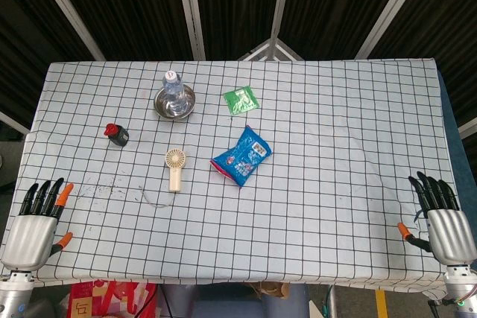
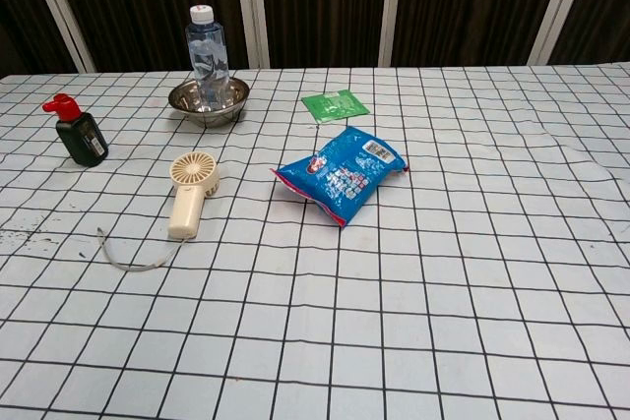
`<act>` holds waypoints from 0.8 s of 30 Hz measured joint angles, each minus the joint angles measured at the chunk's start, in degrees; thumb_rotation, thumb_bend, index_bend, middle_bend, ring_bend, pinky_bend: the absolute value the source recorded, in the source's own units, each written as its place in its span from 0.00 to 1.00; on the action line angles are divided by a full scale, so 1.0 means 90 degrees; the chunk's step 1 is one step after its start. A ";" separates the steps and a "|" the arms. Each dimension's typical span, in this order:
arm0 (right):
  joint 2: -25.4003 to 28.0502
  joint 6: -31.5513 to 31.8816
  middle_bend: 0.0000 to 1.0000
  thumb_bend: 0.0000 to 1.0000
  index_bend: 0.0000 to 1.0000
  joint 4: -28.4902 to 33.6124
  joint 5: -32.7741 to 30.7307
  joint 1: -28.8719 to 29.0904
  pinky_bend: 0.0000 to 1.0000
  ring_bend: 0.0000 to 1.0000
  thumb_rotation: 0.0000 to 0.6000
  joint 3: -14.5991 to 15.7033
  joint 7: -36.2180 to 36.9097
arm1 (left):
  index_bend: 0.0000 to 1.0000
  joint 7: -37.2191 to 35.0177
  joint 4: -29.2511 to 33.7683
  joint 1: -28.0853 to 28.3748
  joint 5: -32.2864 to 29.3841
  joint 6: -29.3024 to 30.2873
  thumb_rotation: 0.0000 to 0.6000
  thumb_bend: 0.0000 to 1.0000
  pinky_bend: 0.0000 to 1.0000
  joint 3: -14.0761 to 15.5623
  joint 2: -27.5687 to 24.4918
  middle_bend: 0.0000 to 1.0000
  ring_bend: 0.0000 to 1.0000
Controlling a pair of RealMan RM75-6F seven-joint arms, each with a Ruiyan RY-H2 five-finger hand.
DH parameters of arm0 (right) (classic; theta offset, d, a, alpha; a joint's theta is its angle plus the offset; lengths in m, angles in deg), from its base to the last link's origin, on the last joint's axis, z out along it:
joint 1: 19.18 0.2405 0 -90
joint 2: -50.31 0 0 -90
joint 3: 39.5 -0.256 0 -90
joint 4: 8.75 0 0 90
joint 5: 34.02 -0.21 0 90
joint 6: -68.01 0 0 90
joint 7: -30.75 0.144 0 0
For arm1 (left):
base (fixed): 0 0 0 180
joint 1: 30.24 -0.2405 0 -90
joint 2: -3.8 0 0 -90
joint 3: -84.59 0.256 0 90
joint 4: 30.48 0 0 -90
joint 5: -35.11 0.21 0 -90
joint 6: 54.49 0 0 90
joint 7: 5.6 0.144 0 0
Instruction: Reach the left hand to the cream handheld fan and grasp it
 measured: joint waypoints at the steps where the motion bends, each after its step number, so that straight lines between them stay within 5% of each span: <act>1: 0.0000 -0.0003 0.00 0.28 0.09 -0.0001 -0.0001 0.0000 0.00 0.00 1.00 0.0001 0.0005 | 0.00 0.0003 0.0002 0.0000 -0.0001 0.0000 1.00 0.16 0.00 0.0000 0.0001 0.00 0.00; 5: 0.0002 0.0002 0.00 0.28 0.09 -0.0008 -0.0003 -0.0004 0.00 0.00 1.00 0.0002 0.0009 | 0.00 0.0020 0.0017 -0.0002 -0.0015 -0.0006 1.00 0.16 0.00 -0.0001 0.0000 0.00 0.00; 8: 0.0002 0.0012 0.00 0.28 0.09 -0.0014 0.0007 -0.0009 0.00 0.00 1.00 0.0006 0.0020 | 0.00 0.0034 0.0045 0.0004 -0.0016 -0.0024 1.00 0.17 0.16 0.0003 0.0000 0.05 0.04; 12: -0.0004 0.0015 0.00 0.28 0.09 -0.0012 0.0007 -0.0009 0.00 0.00 1.00 0.0005 0.0005 | 0.00 0.0108 0.0110 0.0055 -0.0058 -0.0095 1.00 0.34 0.56 -0.0039 0.0006 0.46 0.43; 15: -0.0005 0.0005 0.00 0.28 0.09 -0.0005 -0.0003 -0.0004 0.00 0.00 1.00 0.0000 -0.0009 | 0.00 0.0157 0.0164 0.0133 -0.0117 -0.0205 1.00 0.52 0.72 -0.0098 0.0023 0.71 0.64; 20: 0.0007 -0.0011 0.00 0.28 0.09 0.0000 -0.0005 0.0001 0.00 0.00 1.00 0.0002 0.0019 | 0.00 0.0359 0.0374 0.0397 -0.0478 -0.0717 1.00 0.75 0.84 -0.0267 0.0088 0.87 0.79; 24: 0.0016 -0.0021 0.00 0.28 0.09 -0.0005 -0.0006 0.0005 0.00 0.00 1.00 0.0004 0.0045 | 0.00 0.0700 0.0671 0.0751 -0.1103 -0.1326 1.00 0.84 0.88 -0.0510 0.0238 0.93 0.84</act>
